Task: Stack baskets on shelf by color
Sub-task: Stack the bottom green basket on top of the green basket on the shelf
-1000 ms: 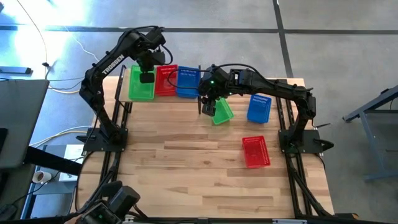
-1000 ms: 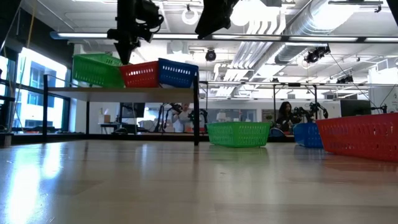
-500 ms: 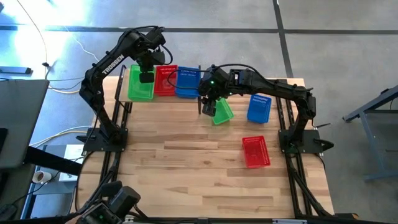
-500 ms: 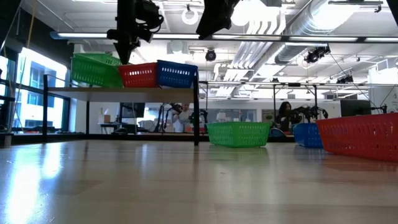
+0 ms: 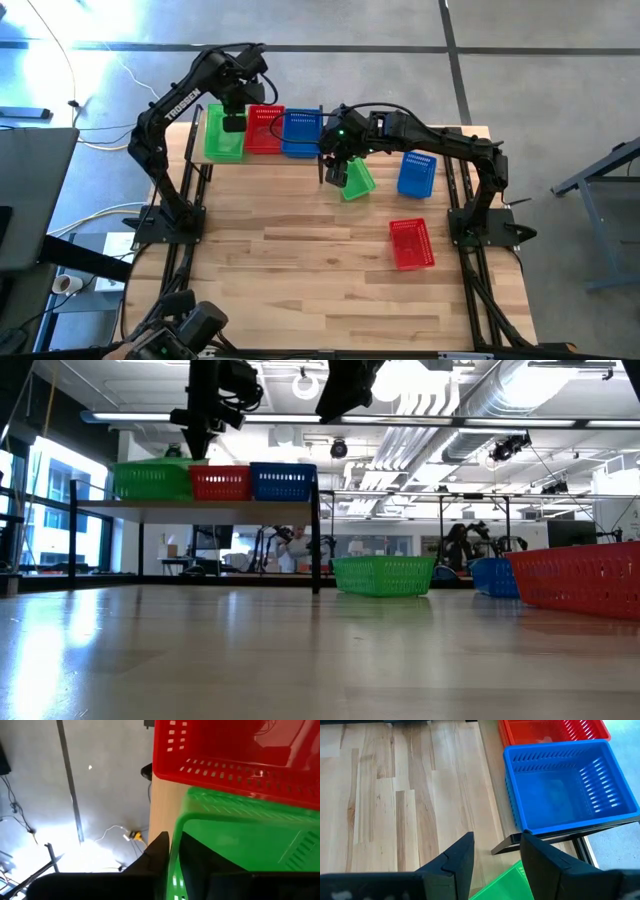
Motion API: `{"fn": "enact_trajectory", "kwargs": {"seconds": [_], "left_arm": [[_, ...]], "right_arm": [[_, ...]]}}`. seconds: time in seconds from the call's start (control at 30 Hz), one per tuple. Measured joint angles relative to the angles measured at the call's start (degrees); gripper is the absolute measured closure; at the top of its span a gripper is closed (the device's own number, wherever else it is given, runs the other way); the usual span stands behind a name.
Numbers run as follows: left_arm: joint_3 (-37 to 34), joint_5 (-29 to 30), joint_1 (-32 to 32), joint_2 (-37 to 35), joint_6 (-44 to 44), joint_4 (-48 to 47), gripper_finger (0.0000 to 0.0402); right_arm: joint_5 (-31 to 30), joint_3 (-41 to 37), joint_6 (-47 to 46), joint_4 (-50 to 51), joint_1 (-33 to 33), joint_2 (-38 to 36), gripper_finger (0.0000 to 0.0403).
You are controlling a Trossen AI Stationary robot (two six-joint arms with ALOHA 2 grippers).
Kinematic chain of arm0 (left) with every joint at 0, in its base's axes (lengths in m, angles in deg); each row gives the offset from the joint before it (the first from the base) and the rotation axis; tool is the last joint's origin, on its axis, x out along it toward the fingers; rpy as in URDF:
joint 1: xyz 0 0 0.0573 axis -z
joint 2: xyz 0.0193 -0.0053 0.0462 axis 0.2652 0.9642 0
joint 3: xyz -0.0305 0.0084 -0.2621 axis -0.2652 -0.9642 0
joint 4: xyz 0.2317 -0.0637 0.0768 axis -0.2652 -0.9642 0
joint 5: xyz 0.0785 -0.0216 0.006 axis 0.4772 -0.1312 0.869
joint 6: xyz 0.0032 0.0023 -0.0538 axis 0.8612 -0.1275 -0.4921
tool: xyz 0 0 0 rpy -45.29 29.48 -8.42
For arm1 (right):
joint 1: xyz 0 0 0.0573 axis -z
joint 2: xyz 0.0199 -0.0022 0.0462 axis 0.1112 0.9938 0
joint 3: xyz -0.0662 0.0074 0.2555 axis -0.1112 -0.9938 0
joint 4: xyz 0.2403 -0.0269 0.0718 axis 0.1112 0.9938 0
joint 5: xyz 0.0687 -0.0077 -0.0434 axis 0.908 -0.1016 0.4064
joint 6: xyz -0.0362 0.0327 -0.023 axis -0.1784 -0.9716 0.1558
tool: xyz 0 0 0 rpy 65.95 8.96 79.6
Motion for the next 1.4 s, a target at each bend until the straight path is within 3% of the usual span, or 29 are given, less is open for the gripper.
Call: {"fn": "enact_trajectory", "kwargs": {"seconds": [0.23, 0.53, 0.67, 0.83, 1.03, 1.4], "left_arm": [[0.0, 0.23, 0.03, 0.0, 0.09, -0.07, 0.0382], [0.0, 1.45, 0.03, 0.0, 0.05, -0.02, 0.0297], [0.0, 1.71, -0.02, 0.12, -0.13, 0.0, 0.0278], [-1.26, 2.1, -0.06, 1.14, -0.24, 0.03, 0.0284], [-3.39, 5.82, -0.21, 1.53, -0.01, 1.31, 0.0317], [-3.45, 3.58, -0.95, 1.64, -0.56, 2.22, 0.0324]], "right_arm": [[0.0, 0.0, -0.01, -0.01, -0.01, 0.0, 0.0257], [0.0, -0.01, -0.02, -0.01, -0.02, 0.0, 0.0257], [0.0, -0.01, -0.02, -0.01, 0.0, 0.0, 0.0257], [0.0, -0.01, -0.02, -0.03, -0.01, 0.0, 0.0257], [0.0, -0.01, -0.02, -0.03, 0.0, 0.0, 0.0257], [0.0, 0.01, -0.96, -0.03, -0.02, 0.0, 0.0257]]}}
